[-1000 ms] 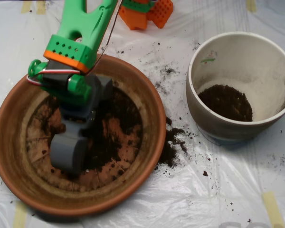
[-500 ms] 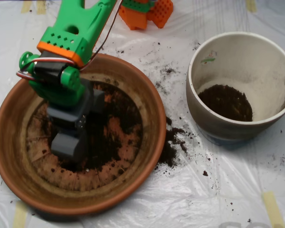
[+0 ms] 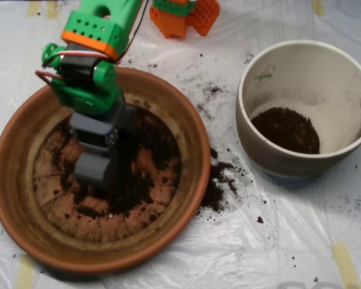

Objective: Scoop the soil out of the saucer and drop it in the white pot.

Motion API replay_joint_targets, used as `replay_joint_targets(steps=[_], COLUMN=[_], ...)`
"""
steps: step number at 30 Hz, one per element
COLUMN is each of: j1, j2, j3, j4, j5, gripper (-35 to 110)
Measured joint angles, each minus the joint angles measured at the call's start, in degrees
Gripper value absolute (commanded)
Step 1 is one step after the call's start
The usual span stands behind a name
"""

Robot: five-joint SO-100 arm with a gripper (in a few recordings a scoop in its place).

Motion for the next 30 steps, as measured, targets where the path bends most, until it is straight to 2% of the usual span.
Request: replay_joint_targets(steps=[5, 7, 9, 15, 21, 30], j1=[-1.4, -1.8, -1.9, -3.2, -6.9, -13.6], j2=[7.3, 9.1, 10.0, 12.4, 21.9, 31.3], j3=[11.0, 13.1, 14.2, 17.6, 18.2, 8.6], j4=[-6.2, -7.4, -7.6, -7.0, -3.5, 5.6], j5=[0.3, 0.4, 1.0, 0.9, 2.8, 4.8], gripper=[14, 4, 0, 0, 0, -1])
